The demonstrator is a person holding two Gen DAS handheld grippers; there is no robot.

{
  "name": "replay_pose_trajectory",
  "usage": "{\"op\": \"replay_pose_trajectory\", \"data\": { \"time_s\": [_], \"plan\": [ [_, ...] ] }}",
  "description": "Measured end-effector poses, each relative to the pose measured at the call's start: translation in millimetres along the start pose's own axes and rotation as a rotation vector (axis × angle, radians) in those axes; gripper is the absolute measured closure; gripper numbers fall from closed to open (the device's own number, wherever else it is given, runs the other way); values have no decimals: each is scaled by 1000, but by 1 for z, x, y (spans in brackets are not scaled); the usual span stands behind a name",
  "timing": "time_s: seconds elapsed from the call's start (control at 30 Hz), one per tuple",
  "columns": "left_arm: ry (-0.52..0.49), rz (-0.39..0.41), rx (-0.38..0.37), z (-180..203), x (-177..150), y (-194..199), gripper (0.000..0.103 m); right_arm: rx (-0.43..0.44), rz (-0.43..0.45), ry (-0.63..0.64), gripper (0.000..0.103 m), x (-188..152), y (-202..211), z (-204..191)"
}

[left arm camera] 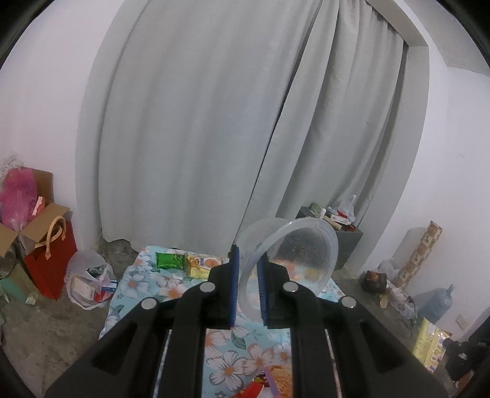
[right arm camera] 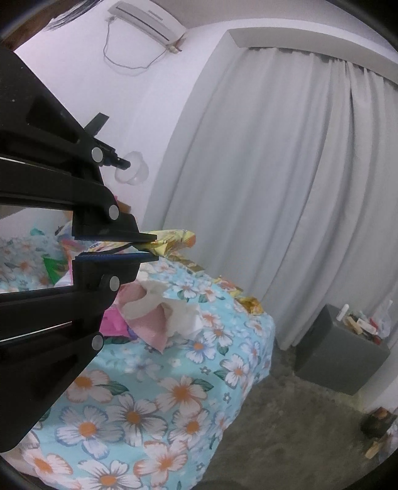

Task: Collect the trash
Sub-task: 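Lift the clear cup and yellow wrapper off the bed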

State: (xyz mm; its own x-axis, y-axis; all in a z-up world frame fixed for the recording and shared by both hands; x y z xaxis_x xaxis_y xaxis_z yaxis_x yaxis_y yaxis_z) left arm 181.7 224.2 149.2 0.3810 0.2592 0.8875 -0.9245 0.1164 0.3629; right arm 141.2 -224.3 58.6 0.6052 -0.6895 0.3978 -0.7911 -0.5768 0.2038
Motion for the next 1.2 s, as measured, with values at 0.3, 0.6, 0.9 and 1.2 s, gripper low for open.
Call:
{"op": "replay_pose_trajectory", "data": {
  "time_s": [0.3,0.6,0.9,1.2],
  "plan": [
    [-10,11,-2,5,2,15,92,27,17,-2,98,3,9,2],
    [-22,14,-42,16,-1,23,92,34,37,-6,98,4,22,6],
    [-101,-29,-169,79,-10,18,92,12,126,-42,98,7,58,26],
    [-247,-178,-349,204,-44,1,92,-23,269,-113,98,12,123,72]
  ]
}}
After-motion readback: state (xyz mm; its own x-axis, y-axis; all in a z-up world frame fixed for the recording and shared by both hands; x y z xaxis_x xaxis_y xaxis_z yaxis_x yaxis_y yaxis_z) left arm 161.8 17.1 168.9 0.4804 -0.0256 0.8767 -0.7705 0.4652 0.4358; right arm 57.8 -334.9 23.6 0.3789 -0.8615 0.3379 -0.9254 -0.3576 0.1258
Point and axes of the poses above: each gripper's, at about its wrist camera, not at the fingertips, and y roughly against the way its jaws point, z to its right, x to its top, the point moved 4 cm from there along -y, roughly the way its jaws point, and after that the axes turned 1 degree about x, right-handed, at the moved point
